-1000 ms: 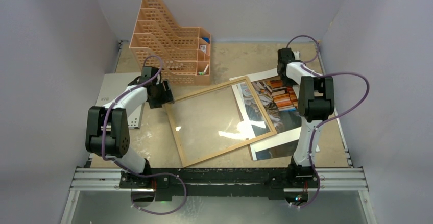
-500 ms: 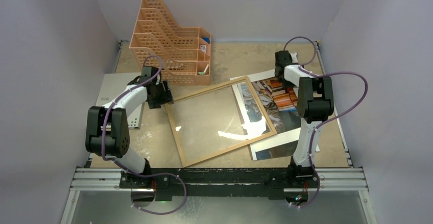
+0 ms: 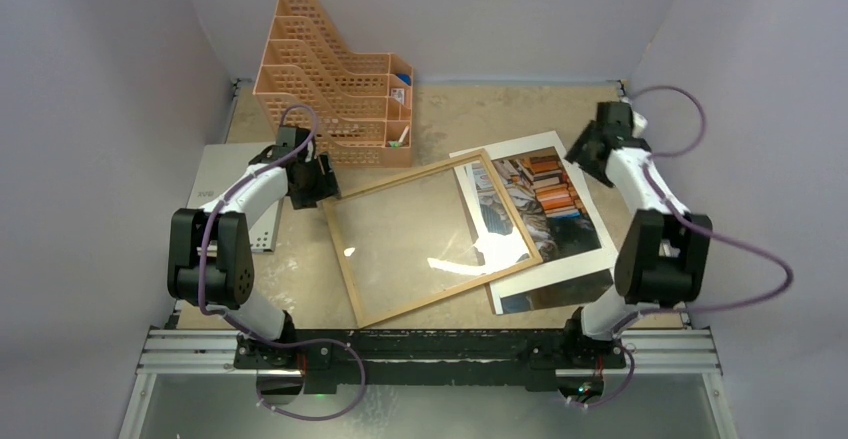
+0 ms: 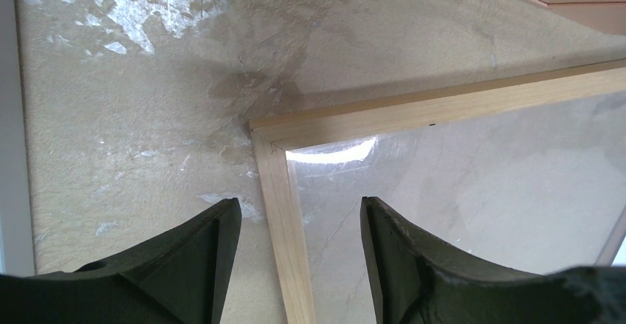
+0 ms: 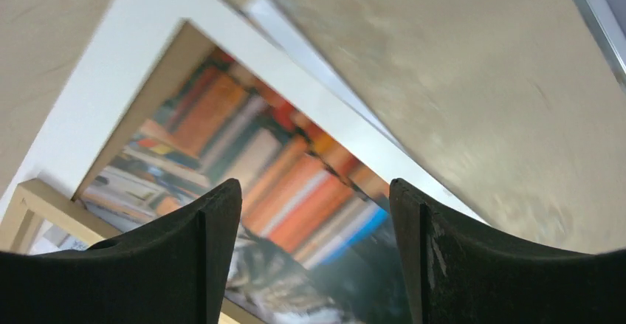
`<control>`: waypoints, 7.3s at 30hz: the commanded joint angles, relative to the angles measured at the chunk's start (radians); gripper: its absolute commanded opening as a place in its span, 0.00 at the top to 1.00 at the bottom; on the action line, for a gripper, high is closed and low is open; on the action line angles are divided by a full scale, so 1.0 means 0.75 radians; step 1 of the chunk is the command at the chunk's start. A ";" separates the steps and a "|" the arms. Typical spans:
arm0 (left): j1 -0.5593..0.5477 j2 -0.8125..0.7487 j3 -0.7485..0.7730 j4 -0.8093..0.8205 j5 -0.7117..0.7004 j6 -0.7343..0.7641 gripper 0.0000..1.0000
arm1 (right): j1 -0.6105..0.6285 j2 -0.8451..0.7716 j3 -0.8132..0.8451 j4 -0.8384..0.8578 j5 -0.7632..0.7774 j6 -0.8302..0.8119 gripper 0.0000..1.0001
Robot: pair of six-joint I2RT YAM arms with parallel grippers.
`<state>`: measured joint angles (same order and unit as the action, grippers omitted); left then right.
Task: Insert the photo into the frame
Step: Pick up the photo frame item at the center of the board, then place the photo frame item in the photo frame.
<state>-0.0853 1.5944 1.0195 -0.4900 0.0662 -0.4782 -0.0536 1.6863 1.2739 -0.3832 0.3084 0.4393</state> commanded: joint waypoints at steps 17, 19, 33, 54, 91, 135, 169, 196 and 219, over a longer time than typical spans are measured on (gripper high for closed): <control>0.009 0.014 0.042 -0.028 0.037 0.020 0.37 | -0.649 -0.386 -0.731 -0.145 -0.324 0.641 0.02; 0.008 0.022 0.049 -0.024 0.044 0.019 0.37 | -0.656 -0.348 -0.761 -0.089 -0.365 0.646 0.02; 0.020 0.036 0.077 -0.028 -0.066 -0.038 0.36 | -0.657 -0.111 -0.693 0.356 -0.548 0.419 0.23; 0.019 0.044 0.071 0.035 0.055 -0.067 0.36 | -0.653 -0.218 -0.746 0.628 -0.830 0.228 0.47; 0.020 0.034 0.156 0.016 0.065 -0.053 0.36 | -0.401 -0.450 -0.708 0.933 -0.603 -0.044 1.00; 0.019 0.100 0.084 0.103 0.290 -0.053 0.37 | -0.389 -0.519 0.340 0.734 -0.566 -0.232 1.00; -0.246 0.246 -0.043 0.256 0.076 -0.043 0.75 | -0.018 -0.587 0.332 0.653 -1.812 0.521 1.00; -0.060 0.281 0.152 0.156 -0.083 -0.047 0.54 | 0.154 -0.572 0.126 0.841 -2.030 0.917 1.00; -0.046 0.004 0.100 0.002 -0.358 -0.186 0.31 | 0.150 -0.222 -0.352 0.141 -1.280 0.032 1.00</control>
<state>-0.1246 1.6104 1.0977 -0.4927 -0.2226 -0.6071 0.0578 1.5398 1.0401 -0.3614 -0.6777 0.5327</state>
